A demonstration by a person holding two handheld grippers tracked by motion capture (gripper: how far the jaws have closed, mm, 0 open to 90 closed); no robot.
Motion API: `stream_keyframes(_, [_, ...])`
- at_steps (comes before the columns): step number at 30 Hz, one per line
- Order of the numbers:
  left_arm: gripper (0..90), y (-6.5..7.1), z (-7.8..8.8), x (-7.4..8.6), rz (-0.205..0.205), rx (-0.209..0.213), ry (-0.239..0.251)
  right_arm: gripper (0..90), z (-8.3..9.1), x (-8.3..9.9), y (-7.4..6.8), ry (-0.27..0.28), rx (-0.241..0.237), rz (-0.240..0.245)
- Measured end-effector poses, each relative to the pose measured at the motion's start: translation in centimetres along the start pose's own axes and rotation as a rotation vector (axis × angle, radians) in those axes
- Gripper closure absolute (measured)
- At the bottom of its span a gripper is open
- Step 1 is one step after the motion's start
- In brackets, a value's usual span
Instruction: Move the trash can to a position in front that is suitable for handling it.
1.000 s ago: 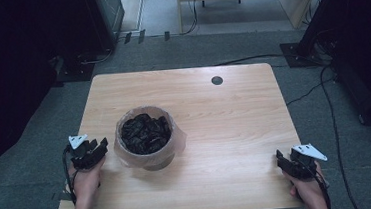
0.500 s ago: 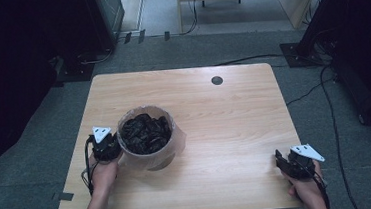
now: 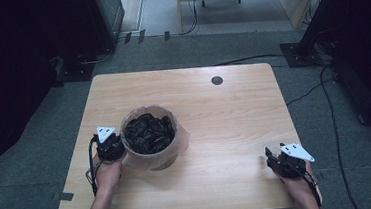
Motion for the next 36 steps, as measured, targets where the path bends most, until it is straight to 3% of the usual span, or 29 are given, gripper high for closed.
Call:
stream_keyframes(4, [90.0, 0.5, -0.1, 0.0, -0.01, 0.002, -0.001, 48.7, -0.1, -0.7, -1.0, 0.012, -0.017, -0.022])
stream_keyframes(6, [90.0, 1.0, -0.3, 0.0, -0.012, 0.01, -0.003, 50.3, 0.0, -1.5, -2.6, 0.044, -0.055, -0.042])
stream_keyframes(12, [90.0, 2.5, -0.9, -0.1, -0.021, 0.038, -0.013, 52.4, -0.8, -2.6, -6.0, 0.058, -0.124, -0.008])
stream_keyframes(14, [90.0, 2.9, -1.0, -0.1, -0.025, 0.046, -0.018, 52.6, -0.9, -2.9, -6.5, 0.059, -0.134, -0.008])
stream_keyframes(15, [90.0, 3.3, -1.0, -0.2, -0.026, 0.049, -0.015, 53.1, -1.1, -3.5, -7.8, 0.071, -0.17, 0.016])
stream_keyframes(17, [90.0, 3.6, -1.0, -0.3, -0.027, 0.051, -0.014, 53.3, -1.4, -4.2, -8.8, 0.06, -0.189, 0.045])
stream_keyframes(18, [90.0, 3.6, -1.0, -0.3, -0.027, 0.051, -0.014, 53.3, -1.4, -4.2, -8.8, 0.06, -0.189, 0.045])
stream_keyframes(19, [89.9, 3.9, -1.1, -0.4, -0.018, 0.052, -0.011, 50.3, -1.5, -5.0, -9.7, 0.06, -0.218, 0.037])
stream_keyframes(28, [89.9, 5.3, -1.1, -0.1, -0.028, 0.069, -0.015, 49.1, -2.8, -8.4, -11.6, 0.091, -0.265, -0.046])
stream_keyframes(31, [89.7, 5.8, -1.2, 0.0, -0.035, 0.068, -0.019, 47.1, -3.5, -9.6, -13.0, 0.091, -0.285, -0.032])
stream_keyframes(36, [89.1, 6.1, -1.3, 0.1, -0.038, 0.072, -0.021, 46.1, -4.8, -10.9, -14.5, 0.096, -0.265, -0.014])
Point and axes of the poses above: each handheld gripper's, and its own axes: z roughly backward along the jaws, x roughly out of its underside, y roughly to its right, the point moved 9 cm from there along -z, roughly forward along the jaws, and after that the axes turned 2 degrees about z, right-handed, at the moved point
